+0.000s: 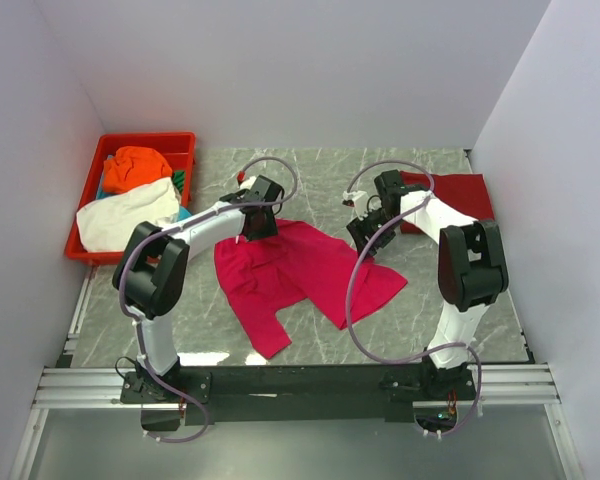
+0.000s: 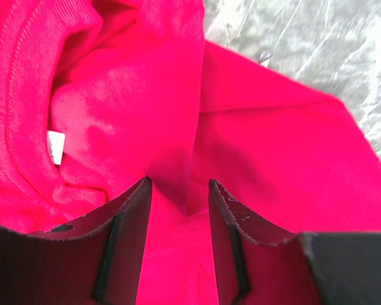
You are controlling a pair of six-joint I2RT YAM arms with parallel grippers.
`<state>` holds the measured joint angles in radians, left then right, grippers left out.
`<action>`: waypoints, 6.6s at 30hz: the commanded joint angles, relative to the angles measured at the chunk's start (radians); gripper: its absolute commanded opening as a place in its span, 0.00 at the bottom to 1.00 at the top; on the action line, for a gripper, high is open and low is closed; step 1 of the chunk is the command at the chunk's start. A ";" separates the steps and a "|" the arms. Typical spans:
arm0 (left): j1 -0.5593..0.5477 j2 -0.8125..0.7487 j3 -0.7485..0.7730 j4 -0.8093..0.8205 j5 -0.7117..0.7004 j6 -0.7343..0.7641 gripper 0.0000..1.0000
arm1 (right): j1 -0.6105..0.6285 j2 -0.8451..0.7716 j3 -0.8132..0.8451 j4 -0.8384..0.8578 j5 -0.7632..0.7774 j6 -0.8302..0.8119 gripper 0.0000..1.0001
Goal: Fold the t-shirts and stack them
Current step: Flatten the tshirt out
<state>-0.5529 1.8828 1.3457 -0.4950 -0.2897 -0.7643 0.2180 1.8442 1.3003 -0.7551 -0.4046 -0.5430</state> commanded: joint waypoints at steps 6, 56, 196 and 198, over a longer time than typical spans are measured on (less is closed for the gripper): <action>0.005 0.022 0.053 0.003 -0.032 -0.013 0.37 | -0.003 0.003 0.001 0.026 0.027 0.008 0.63; 0.290 -0.129 0.291 0.101 0.251 0.103 0.00 | -0.002 -0.065 0.267 -0.001 0.217 -0.015 0.00; 0.338 -0.758 -0.603 0.010 0.359 0.141 0.76 | 0.001 -0.470 -0.578 0.174 0.035 -0.724 0.43; 0.338 -0.761 -0.596 0.022 0.388 0.167 0.74 | 0.003 -0.465 -0.566 0.157 0.009 -0.727 0.41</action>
<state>-0.2111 1.1477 0.7258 -0.4889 0.0994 -0.5919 0.2253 1.3911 0.7002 -0.5804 -0.3328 -1.2480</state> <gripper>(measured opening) 0.748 0.417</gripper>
